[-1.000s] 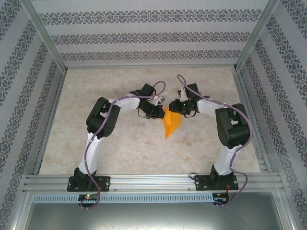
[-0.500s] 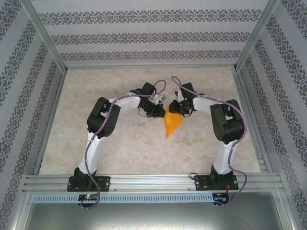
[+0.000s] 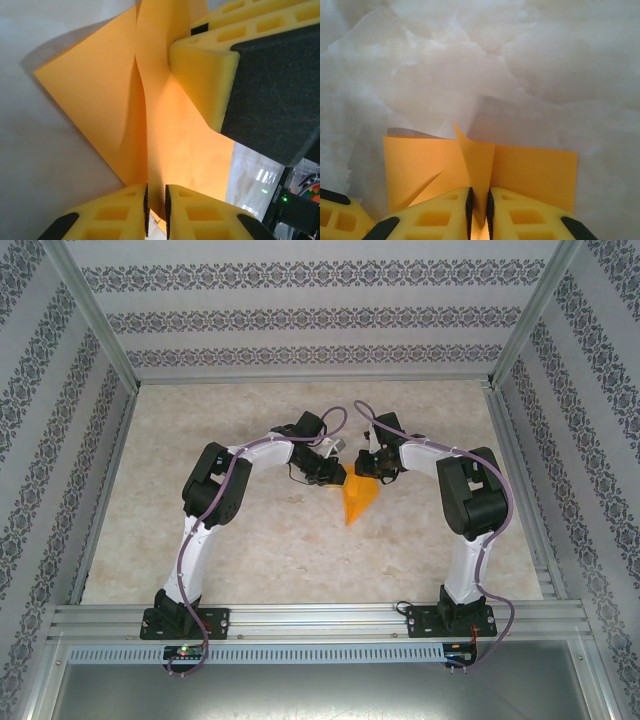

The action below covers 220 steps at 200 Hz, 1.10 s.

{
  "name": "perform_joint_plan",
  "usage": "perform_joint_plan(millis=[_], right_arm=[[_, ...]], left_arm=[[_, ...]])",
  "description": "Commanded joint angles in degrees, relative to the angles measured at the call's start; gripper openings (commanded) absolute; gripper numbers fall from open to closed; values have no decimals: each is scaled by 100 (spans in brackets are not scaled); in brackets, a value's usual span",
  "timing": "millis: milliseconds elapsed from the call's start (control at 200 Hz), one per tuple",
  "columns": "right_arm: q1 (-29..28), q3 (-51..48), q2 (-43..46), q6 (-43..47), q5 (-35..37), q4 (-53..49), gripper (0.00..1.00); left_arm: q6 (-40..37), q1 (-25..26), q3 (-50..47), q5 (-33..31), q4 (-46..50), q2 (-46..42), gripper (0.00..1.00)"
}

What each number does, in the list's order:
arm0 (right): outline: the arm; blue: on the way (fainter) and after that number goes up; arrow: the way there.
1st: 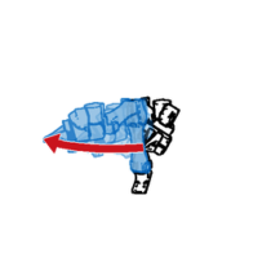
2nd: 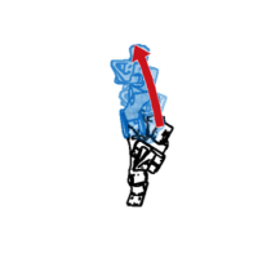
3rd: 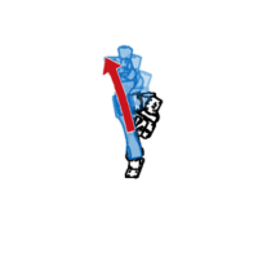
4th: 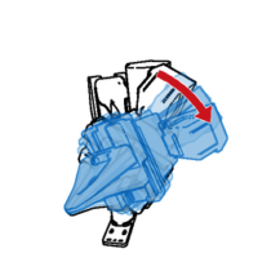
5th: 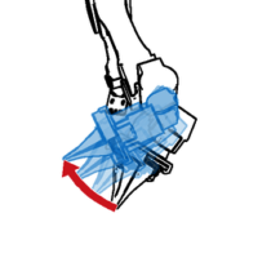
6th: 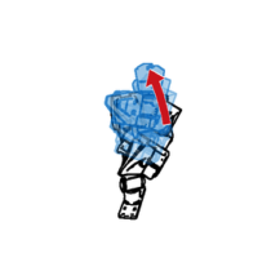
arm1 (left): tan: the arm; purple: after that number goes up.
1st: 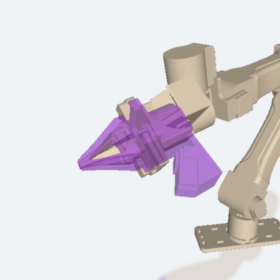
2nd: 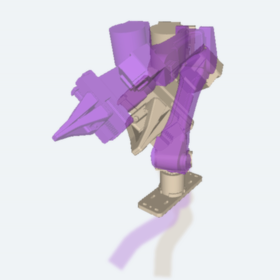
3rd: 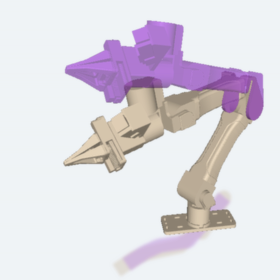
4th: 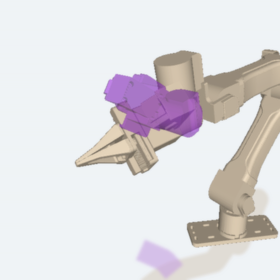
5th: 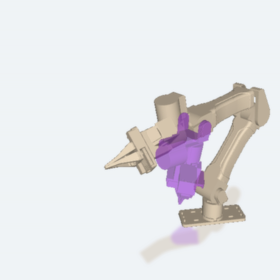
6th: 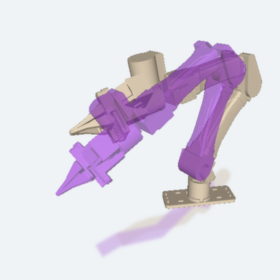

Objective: Fold a paper plane with a square sheet of paper (pick it up from the middle)
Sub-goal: Fourth fold the wing at the center of the table.

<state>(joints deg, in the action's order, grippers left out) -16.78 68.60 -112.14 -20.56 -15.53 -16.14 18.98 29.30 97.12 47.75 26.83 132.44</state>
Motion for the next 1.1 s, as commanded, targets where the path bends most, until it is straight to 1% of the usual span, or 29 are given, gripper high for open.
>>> perform_joint_plan(millis=[0,210,305,470,585,729,939,1094], right_arm=[[-25,-68,-151,131,472,-376,16],[-15,-39,-190,140,480,-398,15],[-12,-53,-186,156,463,-380,15],[-16,-57,-203,148,429,-364,15],[-10,-43,-216,144,427,-370,15],[-10,-39,-220,140,393,-346,15],[-12,-57,-179,115,323,-320,14],[-2,-110,-74,28,144,-188,18]], left_arm=[[-186,54,146,-82,274,27,23],[-306,107,149,-389,458,-161,29],[-410,159,126,-741,594,-287,32],[-429,240,0,-841,568,-513,33],[-531,310,-18,-925,695,-517,29],[-581,347,-88,-1014,743,-471,19],[-646,349,-44,-1054,833,-353,15],[-694,348,-9,-1024,854,-261,14]])
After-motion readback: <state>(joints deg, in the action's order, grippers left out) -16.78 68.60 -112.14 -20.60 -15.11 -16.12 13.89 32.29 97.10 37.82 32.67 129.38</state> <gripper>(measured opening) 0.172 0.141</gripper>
